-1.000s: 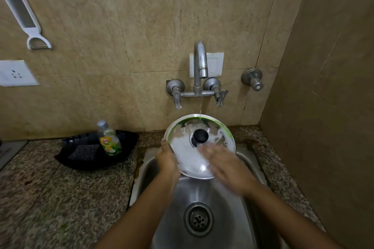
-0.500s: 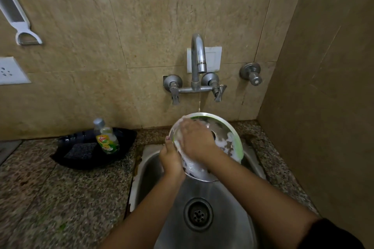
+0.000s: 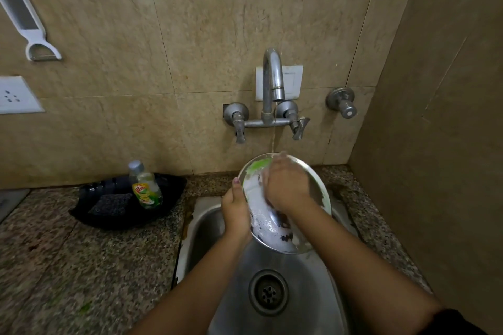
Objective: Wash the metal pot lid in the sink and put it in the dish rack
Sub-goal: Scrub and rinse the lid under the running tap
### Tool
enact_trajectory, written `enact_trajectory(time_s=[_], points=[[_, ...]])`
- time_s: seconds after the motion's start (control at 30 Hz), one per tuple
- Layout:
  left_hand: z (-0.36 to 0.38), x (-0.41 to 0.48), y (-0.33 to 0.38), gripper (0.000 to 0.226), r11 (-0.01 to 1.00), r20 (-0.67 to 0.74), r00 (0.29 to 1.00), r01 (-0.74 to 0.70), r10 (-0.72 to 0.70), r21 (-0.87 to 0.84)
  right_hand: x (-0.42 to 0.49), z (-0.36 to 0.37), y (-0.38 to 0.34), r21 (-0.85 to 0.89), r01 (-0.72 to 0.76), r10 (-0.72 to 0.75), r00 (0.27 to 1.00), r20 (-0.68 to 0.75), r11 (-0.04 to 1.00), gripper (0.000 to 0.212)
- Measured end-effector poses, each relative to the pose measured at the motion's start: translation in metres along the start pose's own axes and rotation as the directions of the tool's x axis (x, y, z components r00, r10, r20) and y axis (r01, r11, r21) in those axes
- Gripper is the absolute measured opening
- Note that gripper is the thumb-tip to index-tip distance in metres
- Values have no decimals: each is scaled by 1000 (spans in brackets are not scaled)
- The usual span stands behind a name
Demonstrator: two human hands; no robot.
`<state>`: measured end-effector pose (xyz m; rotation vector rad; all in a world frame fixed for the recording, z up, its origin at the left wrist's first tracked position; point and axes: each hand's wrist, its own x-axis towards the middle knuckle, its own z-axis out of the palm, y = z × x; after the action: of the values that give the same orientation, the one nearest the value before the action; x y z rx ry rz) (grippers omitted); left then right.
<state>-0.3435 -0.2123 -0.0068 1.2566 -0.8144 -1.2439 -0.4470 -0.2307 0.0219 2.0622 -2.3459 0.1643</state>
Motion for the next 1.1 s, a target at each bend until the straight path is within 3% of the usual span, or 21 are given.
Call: enact_trajectory(time_s=[0.03,0.07,0.17,0.2,0.23,0.3,0.37,0.43,0.57,0.7,0.93,1.1], points=[[2,-2,1,39,1000,6,1000,3,-3,-7,3,-4,4,24,-51,51,999,14,998,60],[2,-2,2,39,1000,-1,1000,15,-15,-17,0,-4,3,31,12,-11,1000,-17,999,58],[-2,1,5,39,998,-27,998,51,-52,-42,-28,-3,0,34,381,-379,923,-66,924,50],[-4,1,5,39,998,-24,998,50,-51,-39,-33,-3,7,101,410,-403,911,-85,906,46],[-6,1,5,38,999,-21,999,42,-42,-27,-34,-5,15,207,364,-345,930,-123,908,39],[-7,0,7,37,1000,-14,1000,19,-19,-12,-23,-14,35,453,141,-69,983,-171,880,25],[-8,-1,12,36,1000,-5,1000,13,-13,-11,-4,-27,56,658,-51,200,968,-154,751,30],[-9,0,16,37,1000,-15,999,29,-29,-3,22,-38,70,710,-130,311,942,-130,692,43],[-7,3,19,38,999,-21,999,42,-42,-5,56,-57,75,517,-183,276,955,-107,836,68],[-7,3,17,38,998,-59,996,63,-64,-15,69,-68,69,386,-139,198,973,-116,912,70],[-12,3,19,38,996,-78,993,84,-87,-42,72,-58,70,431,-107,185,973,-142,896,67],[-9,2,18,37,993,-70,992,104,-109,-59,70,-59,71,556,-116,197,976,-88,823,66]])
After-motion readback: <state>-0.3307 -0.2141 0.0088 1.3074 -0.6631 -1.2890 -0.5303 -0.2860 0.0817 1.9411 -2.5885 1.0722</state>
